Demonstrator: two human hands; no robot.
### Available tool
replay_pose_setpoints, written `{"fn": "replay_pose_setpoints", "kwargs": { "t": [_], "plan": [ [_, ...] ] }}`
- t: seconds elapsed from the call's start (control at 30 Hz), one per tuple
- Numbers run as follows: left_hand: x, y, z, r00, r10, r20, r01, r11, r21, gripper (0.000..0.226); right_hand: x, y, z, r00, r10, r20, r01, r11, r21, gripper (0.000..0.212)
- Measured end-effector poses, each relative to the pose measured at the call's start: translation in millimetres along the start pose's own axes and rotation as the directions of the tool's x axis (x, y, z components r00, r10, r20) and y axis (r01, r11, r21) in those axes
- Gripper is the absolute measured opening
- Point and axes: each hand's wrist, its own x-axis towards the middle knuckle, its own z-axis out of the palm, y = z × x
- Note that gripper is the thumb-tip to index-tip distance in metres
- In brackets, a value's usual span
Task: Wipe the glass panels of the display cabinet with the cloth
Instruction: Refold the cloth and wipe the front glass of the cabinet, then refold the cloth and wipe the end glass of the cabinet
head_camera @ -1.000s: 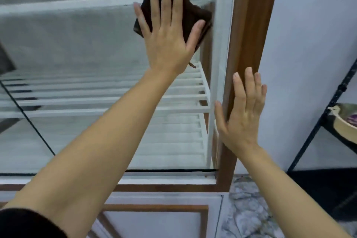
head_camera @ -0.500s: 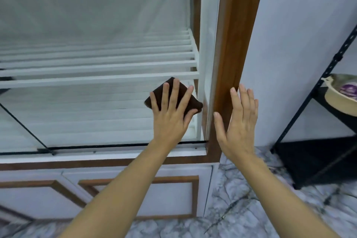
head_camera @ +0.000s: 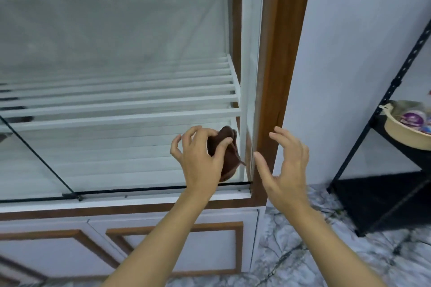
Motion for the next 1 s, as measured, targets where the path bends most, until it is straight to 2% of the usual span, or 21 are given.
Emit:
{"fn": "replay_pose_setpoints", "kwargs": {
  "t": [0.07,0.1,0.17,0.23,0.33,0.4,0.47,0.57,0.77,0.87,1.0],
  "plan": [
    [9.0,27.0,-20.5,0.974,-0.216,0.07,0.226,0.952,-0.207,0.021,8.7,-20.8,-13.1,0.97,0.107,0.217,-0.146,0.974,0.175,0.051],
    [13.2,39.5,-30.2,0.953,-0.28,0.116,0.302,0.908,-0.29,0.022,13.8,-30.0,-18.8,0.93,0.166,0.328,-0.257,0.931,0.258,0.059],
    [19.6,63.2,-46.3,0.929,-0.323,0.179,0.369,0.826,-0.426,0.03,26.5,-44.5,-29.1,0.842,0.228,0.489,-0.455,0.788,0.415,0.072],
    [24.5,85.0,-58.3,0.935,-0.305,0.181,0.354,0.808,-0.471,0.026,40.6,-55.6,-40.5,0.8,0.208,0.562,-0.544,0.648,0.534,0.065],
    [32.3,112.7,-68.6,0.945,-0.271,0.181,0.326,0.818,-0.474,0.024,60.4,-66.8,-60.5,0.819,0.181,0.544,-0.538,0.575,0.617,0.031],
    [39.5,127.1,-71.3,0.95,-0.25,0.19,0.312,0.816,-0.486,0.025,74.3,-64.3,-74.9,0.839,0.166,0.518,-0.51,0.571,0.643,0.024],
    [46.0,139.9,-70.7,0.957,-0.212,0.197,0.285,0.804,-0.521,0.034,91.2,-56.1,-90.8,0.861,0.154,0.484,-0.479,0.563,0.673,0.023],
    [54.0,161.6,-58.1,0.983,-0.102,0.151,0.161,0.875,-0.456,0.037,121.6,-35.0,-112.6,0.89,0.121,0.44,-0.43,0.545,0.72,0.022],
    [72.0,229.6,2.9,0.991,0.09,-0.099,-0.115,0.949,-0.293,0.031,192.3,17.0,-146.8,0.895,-0.009,0.446,-0.379,0.513,0.771,0.021],
    [85.0,262.3,37.6,0.981,0.103,-0.165,-0.139,0.965,-0.224,0.028,226.7,43.3,-162.3,0.883,-0.056,0.466,-0.389,0.468,0.793,0.026],
    [100.2,284.5,84.6,0.973,0.031,-0.229,-0.076,0.979,-0.191,0.024,267.9,80.0,-172.0,0.866,-0.113,0.487,-0.394,0.447,0.803,0.028]
  ]
}}
